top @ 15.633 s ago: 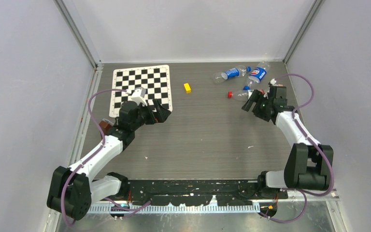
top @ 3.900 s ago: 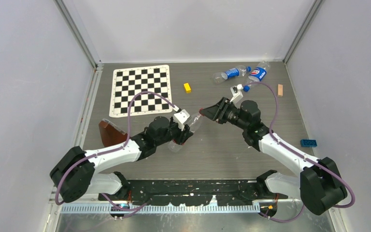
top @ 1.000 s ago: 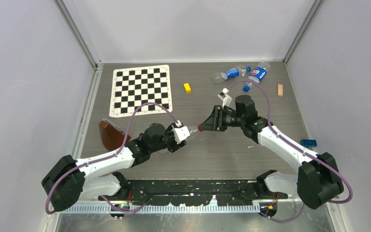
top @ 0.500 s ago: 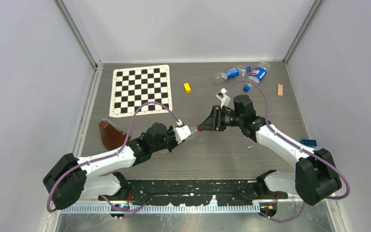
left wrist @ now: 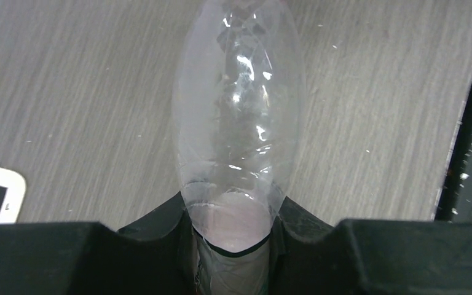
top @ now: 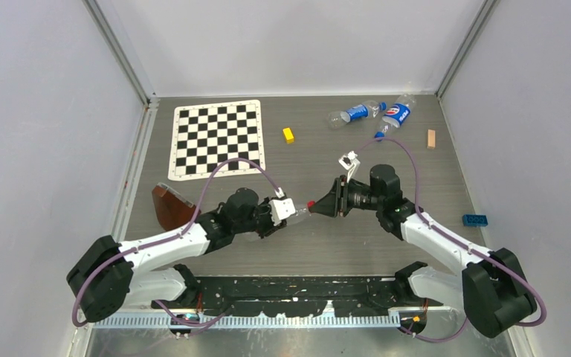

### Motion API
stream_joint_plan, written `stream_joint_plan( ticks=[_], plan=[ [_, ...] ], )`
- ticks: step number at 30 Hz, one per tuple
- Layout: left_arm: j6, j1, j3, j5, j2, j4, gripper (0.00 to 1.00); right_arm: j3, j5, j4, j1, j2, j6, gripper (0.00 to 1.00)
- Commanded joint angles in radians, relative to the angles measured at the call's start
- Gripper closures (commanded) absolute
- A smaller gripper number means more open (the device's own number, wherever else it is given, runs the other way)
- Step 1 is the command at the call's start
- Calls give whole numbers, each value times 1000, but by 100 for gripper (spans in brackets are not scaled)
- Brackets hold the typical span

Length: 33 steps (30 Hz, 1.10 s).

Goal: Unscrew the bottle caps
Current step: Unscrew the bottle cap from the plastic bottle.

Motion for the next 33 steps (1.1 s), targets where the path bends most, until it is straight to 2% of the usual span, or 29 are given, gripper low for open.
stream_joint_plan(
  ticks=[1, 5, 8, 10, 11, 13, 15, 18, 20, 25, 33],
  plan=[
    [1, 23, 77, 216, -15, -2, 100, -81, -100, 269, 18, -56, -39, 99],
    [1, 50, 109, 339, -11, -69, 100, -114, -111, 329, 25, -78, -44, 99],
    [5, 61, 123, 361, -2, -101, 100, -113, -90, 326, 26, -92, -44, 96],
    [6, 60, 121, 304, 2, -100, 100, -97, -55, 280, 26, -109, -41, 82],
    [11, 61, 119, 261, 4, -95, 100, -74, -37, 221, 26, -121, -33, 62],
    [13, 60, 108, 159, 10, -81, 100, -16, 30, 79, 26, -140, -28, 41],
    [16, 59, 101, 76, 14, -70, 100, 44, 77, -41, 25, -152, -30, 34],
    [25, 58, 77, 4, 11, -22, 100, 90, 109, -108, 25, -159, -9, 28],
    [32, 51, 62, -18, 4, 9, 100, 106, 139, -136, 24, -156, 13, 25],
    [64, 22, 15, -60, -32, 96, 100, 135, 138, -177, 24, -107, 21, 25],
    [92, 9, -4, -79, -61, 91, 100, 156, 124, -112, 24, -17, 88, 36]
  ],
)
